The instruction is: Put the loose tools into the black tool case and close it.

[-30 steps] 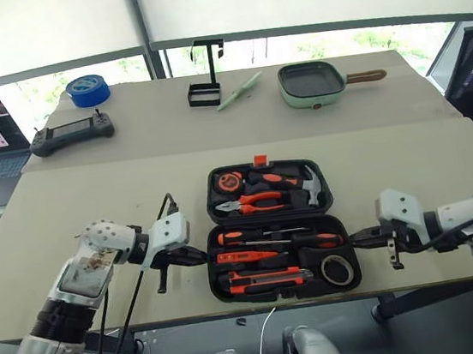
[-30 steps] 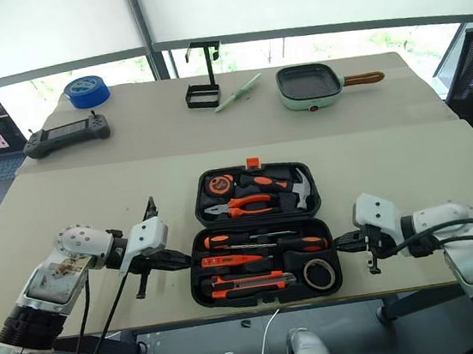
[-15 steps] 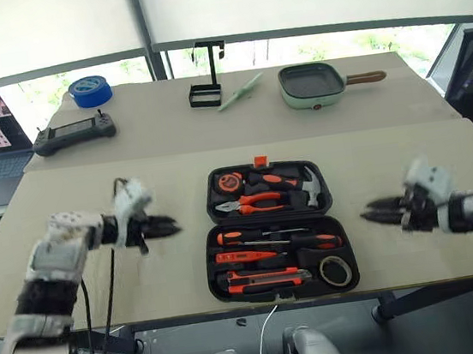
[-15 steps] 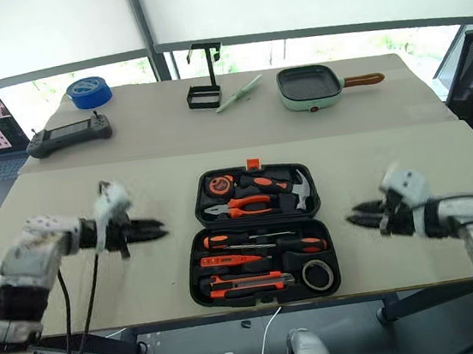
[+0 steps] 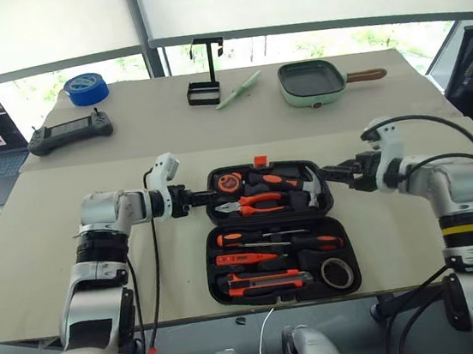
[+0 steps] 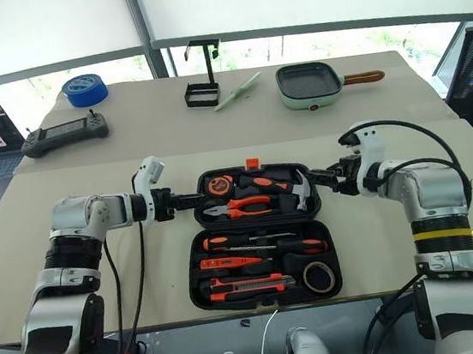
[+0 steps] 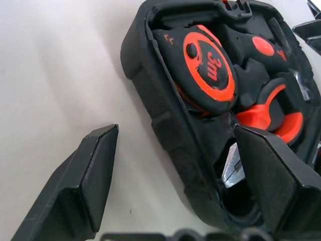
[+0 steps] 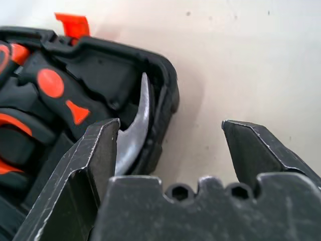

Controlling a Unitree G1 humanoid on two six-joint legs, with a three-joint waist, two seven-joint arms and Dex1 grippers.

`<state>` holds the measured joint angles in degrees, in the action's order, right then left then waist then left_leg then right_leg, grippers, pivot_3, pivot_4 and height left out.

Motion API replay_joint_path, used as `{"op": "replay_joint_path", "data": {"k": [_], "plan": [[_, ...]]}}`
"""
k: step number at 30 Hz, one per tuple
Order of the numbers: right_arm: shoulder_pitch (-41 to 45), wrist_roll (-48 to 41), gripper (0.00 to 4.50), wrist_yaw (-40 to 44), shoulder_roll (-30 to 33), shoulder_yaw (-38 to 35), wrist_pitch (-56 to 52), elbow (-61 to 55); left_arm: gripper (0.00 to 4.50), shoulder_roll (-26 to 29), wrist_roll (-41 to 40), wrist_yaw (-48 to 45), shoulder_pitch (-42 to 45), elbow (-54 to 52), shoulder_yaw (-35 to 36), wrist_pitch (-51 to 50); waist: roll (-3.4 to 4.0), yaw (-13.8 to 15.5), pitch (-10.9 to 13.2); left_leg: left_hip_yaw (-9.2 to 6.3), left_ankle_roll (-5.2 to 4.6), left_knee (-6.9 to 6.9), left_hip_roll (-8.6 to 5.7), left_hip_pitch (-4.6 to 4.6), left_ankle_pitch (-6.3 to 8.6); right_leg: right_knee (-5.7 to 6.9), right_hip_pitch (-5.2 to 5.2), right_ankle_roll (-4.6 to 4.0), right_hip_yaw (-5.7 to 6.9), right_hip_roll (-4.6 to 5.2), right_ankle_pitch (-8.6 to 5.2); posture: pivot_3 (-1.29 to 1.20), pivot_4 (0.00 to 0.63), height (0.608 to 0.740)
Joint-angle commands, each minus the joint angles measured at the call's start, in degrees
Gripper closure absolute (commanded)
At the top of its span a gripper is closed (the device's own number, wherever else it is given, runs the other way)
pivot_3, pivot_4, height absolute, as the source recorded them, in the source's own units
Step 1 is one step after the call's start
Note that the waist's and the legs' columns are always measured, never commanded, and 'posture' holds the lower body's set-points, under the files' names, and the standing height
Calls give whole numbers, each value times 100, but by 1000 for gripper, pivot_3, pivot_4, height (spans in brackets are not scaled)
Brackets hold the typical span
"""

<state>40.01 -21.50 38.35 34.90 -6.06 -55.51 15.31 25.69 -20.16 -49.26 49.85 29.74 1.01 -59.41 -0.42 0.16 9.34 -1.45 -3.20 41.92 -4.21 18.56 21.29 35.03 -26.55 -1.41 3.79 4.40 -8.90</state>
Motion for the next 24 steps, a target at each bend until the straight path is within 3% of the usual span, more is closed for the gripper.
{"op": "replay_joint_path", "data": {"k": [1,10,11,23,24], "plan": [[-70,0,1366,-59,36,75,-134,-403,1062,82,23,17,-67,-199,-64,94,0,-9,0,0,1,0,0,-4,0,-1,2,0,0,0,0,0,150,740],[-555,-159,4456,-99,87,103,-489,-1222,4240,61,-129,141,-217,-441,79,-3,7,-1,-5,1,7,1,0,-22,-2,-3,16,0,2,0,0,0,150,740],[-580,-168,4500,-103,94,109,-524,-1267,4465,54,-142,151,-230,-469,85,-10,7,-2,-5,1,7,0,-2,-28,-2,-5,22,0,1,1,0,0,150,740],[-296,-161,4500,-248,64,-26,-574,-1199,4465,-41,-336,225,-376,-826,120,-120,10,-10,-7,1,14,-1,-2,-37,-5,-6,24,-1,-7,1,-1,0,150,740],[-301,-212,4208,-245,69,-72,-657,-1236,4488,-37,-330,238,-391,-847,112,-118,10,-7,-7,1,14,-2,-2,-36,-5,-6,23,-1,-7,1,-1,0,150,740]]}}
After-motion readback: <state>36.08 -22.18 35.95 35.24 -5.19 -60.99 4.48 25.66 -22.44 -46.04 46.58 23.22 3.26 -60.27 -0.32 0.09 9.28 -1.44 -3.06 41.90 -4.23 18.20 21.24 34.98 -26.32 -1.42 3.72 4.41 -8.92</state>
